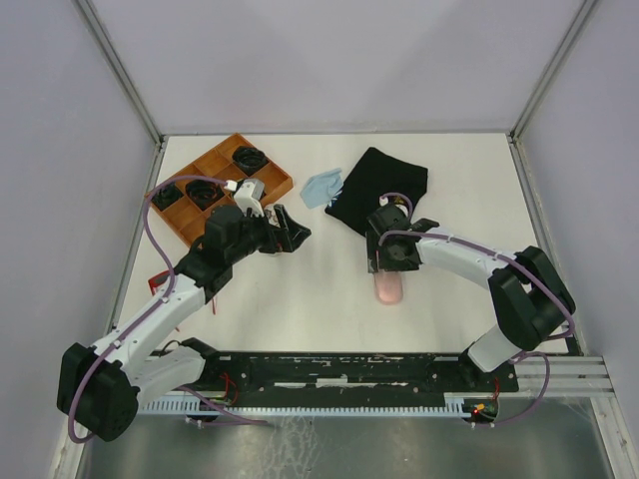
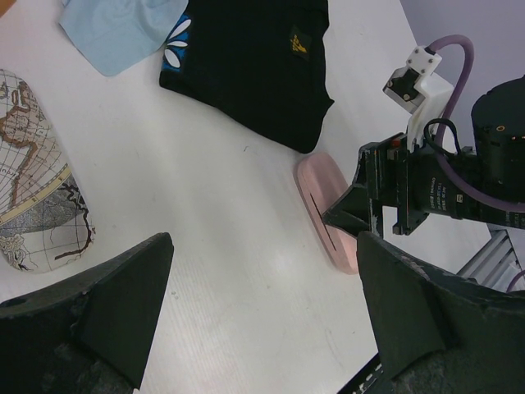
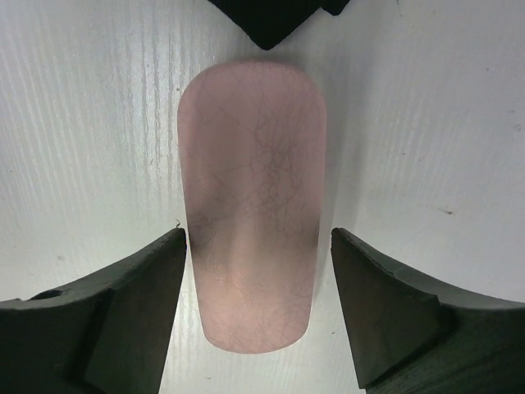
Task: Organize the sunglasses
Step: Pick up the sunglasses case from the center of the board.
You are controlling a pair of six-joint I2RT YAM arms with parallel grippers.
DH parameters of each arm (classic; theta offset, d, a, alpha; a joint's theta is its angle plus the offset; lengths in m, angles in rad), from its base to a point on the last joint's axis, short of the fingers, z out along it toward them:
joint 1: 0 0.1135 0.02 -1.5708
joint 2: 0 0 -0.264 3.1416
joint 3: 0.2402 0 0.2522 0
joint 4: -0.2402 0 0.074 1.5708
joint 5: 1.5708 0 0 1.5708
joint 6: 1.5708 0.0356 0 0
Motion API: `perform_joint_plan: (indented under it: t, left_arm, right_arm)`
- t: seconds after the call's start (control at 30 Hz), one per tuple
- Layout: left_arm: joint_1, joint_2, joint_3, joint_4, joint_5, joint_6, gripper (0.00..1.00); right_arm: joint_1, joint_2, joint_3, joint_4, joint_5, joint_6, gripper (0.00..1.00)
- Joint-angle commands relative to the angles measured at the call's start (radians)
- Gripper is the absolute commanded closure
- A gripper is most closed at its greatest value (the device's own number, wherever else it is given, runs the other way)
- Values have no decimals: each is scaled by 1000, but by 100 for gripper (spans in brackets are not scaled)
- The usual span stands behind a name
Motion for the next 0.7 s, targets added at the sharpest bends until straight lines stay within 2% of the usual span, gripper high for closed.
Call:
perform_joint_plan:
  t: [0.0,0.3,0.67]
  left_arm:
    - [-2,3,46,15,-4,1,1]
    - [-3,6,46,17,-1,-1,1]
    - [-2,11,51,20,5,1,1]
  right_arm:
    - [-21,-8,20,19,-32,-20,21]
    - [-48,14,12,34,-119,-34,23]
    - [-65,22,16,14,-128,-41,24]
